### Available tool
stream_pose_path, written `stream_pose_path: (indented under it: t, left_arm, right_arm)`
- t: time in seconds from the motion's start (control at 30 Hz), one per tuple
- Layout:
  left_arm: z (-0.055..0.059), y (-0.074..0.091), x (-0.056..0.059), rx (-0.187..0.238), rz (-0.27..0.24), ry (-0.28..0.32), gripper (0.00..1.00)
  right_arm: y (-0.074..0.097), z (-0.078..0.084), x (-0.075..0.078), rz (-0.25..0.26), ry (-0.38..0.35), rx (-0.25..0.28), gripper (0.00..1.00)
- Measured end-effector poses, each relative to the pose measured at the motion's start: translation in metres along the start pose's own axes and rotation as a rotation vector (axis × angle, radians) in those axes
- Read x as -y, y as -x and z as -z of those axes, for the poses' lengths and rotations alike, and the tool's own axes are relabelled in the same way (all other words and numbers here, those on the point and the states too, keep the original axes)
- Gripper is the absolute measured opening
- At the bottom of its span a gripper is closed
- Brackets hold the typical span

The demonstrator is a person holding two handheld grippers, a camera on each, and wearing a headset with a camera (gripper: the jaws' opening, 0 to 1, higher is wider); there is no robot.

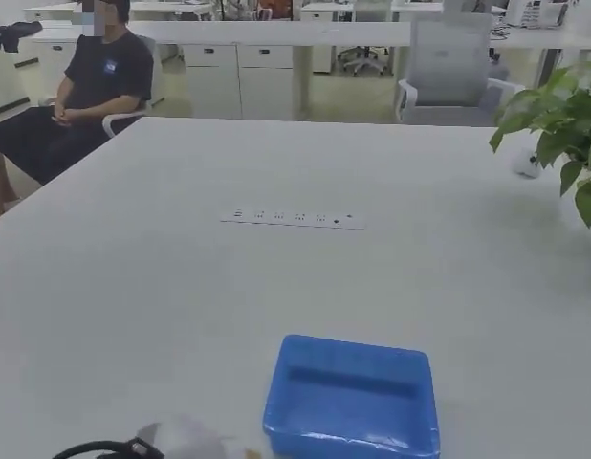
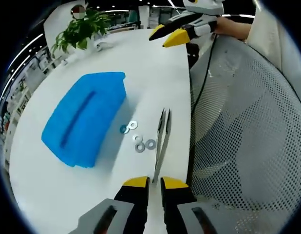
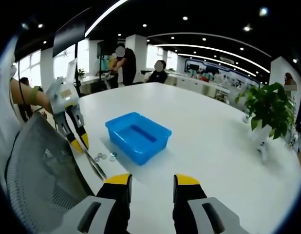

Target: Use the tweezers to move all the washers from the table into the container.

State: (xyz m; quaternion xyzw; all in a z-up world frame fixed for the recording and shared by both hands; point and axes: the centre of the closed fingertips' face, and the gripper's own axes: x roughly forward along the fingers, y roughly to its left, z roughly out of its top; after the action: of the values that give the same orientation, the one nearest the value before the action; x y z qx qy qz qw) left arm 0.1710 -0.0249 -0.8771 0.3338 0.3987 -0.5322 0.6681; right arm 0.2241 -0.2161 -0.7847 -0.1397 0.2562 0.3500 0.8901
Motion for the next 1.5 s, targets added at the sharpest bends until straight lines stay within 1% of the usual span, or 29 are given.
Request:
stream_pose_path:
  t: [0.1,0.13,0.17,0.2,0.23,0.3,0.37,0.4,0.43,0.47,0.5,0.53,0.57,0.63,0.73,0.77,0.83,0.9,1.03,1.07,1.13,1.2,1.23,1.27,1.33,1.37,1.4,1.43,1.5]
  left_arm:
    - [0.001,-0.004,-0.002,-0.025,-0.007,-0.036,0.05]
    - [-0.001,-0.004,-0.002,-0.018,0.001,-0.062,0.03]
    - [0.0,-0.004,-0.002,-0.028,-0.001,-0.053,0.01]
    - [0.0,-0.005,-0.003,-0.034,-0.007,-0.08,0.0]
    - [0.0,-0.005,-0.005,-0.039,-0.016,-0.093,0.0]
    - [0.0,-0.006,-0.005,-0.045,-0.012,-0.099,0.0]
    - [0.0,-0.006,-0.005,-0.05,-0.019,-0.129,0.0]
    - [0.0,-0.006,-0.003,-0.054,-0.023,-0.149,0.0]
    - [-0.001,-0.007,-0.002,-0.053,-0.023,-0.162,0.0]
    - [-0.003,-0.006,-0.002,-0.046,-0.041,-0.175,0.0]
    - [-0.004,-0.005,0.001,-0.047,-0.033,-0.182,0.0]
    - [-0.009,-0.003,0.004,-0.03,-0.031,-0.202,0.0]
    - [-0.013,-0.001,0.004,-0.011,-0.033,-0.217,0.0]
    - [-0.017,0.005,0.005,-0.012,-0.044,-0.211,0.0]
    - [-0.023,0.015,0.004,0.005,-0.058,-0.211,0.0]
    - [-0.026,0.02,0.004,0.018,-0.064,-0.211,0.0]
    - [-0.032,0.029,0.005,0.042,-0.063,-0.202,0.0]
    - [-0.04,0.038,0.007,0.076,-0.067,-0.193,0.0]
    - [-0.051,0.051,0.011,0.116,-0.065,-0.174,0.0]
    - [-0.053,0.053,0.012,0.123,-0.062,-0.17,0.0]
    - [-0.057,0.057,0.016,0.137,-0.057,-0.166,0.0]
    - [-0.062,0.06,0.019,0.152,-0.047,-0.162,0.0]
    - [-0.065,0.061,0.02,0.159,-0.046,-0.159,0.0]
    - [-0.069,0.064,0.023,0.177,-0.044,-0.158,0.0]
    - [-0.075,0.066,0.026,0.193,-0.038,-0.155,0.0]
    - [-0.077,0.067,0.027,0.197,-0.039,-0.158,0.0]
    - [-0.08,0.068,0.028,0.199,-0.041,-0.166,0.0]
    - [-0.082,0.068,0.028,0.201,-0.04,-0.169,0.0]
    - [-0.086,0.069,0.03,0.211,-0.036,-0.175,0.0]
  right_arm:
    - [0.0,0.0,-0.002,-0.006,0.002,-0.003,0.29]
    - [-0.001,0.0,-0.003,-0.009,0.005,-0.005,0.28]
    - [-0.001,0.0,-0.004,-0.011,0.009,-0.007,0.28]
    - [-0.002,0.0,-0.005,-0.017,0.014,-0.012,0.28]
    - [-0.002,0.0,-0.007,-0.02,0.018,-0.016,0.28]
    - [-0.004,0.002,-0.009,-0.027,0.038,-0.031,0.28]
    - [-0.006,0.006,-0.01,-0.029,0.063,-0.051,0.27]
    - [-0.006,0.005,-0.011,-0.031,0.075,-0.055,0.27]
    - [-0.006,0.005,-0.013,-0.037,0.085,-0.06,0.27]
    - [-0.006,0.006,-0.014,-0.041,0.089,-0.063,0.27]
    - [-0.007,0.007,-0.015,-0.048,0.097,-0.069,0.27]
    - [-0.007,0.008,-0.015,-0.051,0.101,-0.072,0.27]
    - [-0.008,0.009,-0.016,-0.055,0.107,-0.078,0.26]
    - [-0.008,0.01,-0.015,-0.054,0.11,-0.085,0.26]
    - [-0.008,0.012,-0.015,-0.057,0.118,-0.089,0.26]
    - [-0.008,0.012,-0.016,-0.063,0.12,-0.09,0.25]
    - [-0.009,0.013,-0.021,-0.089,0.133,-0.097,0.25]
    - [-0.009,0.013,-0.033,-0.141,0.179,-0.104,0.25]
    - [-0.011,0.016,-0.054,-0.214,0.268,-0.139,0.23]
    - [-0.013,0.016,-0.06,-0.232,0.269,-0.141,0.22]
    - [-0.016,0.015,-0.077,-0.299,0.269,-0.145,0.22]
    - [-0.021,0.015,-0.088,-0.339,0.273,-0.145,0.22]
    - [-0.024,0.016,-0.094,-0.365,0.272,-0.153,0.21]
    - [-0.025,0.017,-0.096,-0.37,0.272,-0.157,0.21]
    - [-0.03,0.022,-0.105,-0.422,0.298,-0.185,0.2]
    - [-0.032,0.023,-0.107,-0.43,0.31,-0.19,0.19]
    - [-0.034,0.025,-0.109,-0.436,0.31,-0.208,0.19]
    - [-0.036,0.023,-0.112,-0.461,0.331,-0.199,0.19]
    - [-0.04,0.019,-0.118,-0.483,0.311,-0.182,0.19]
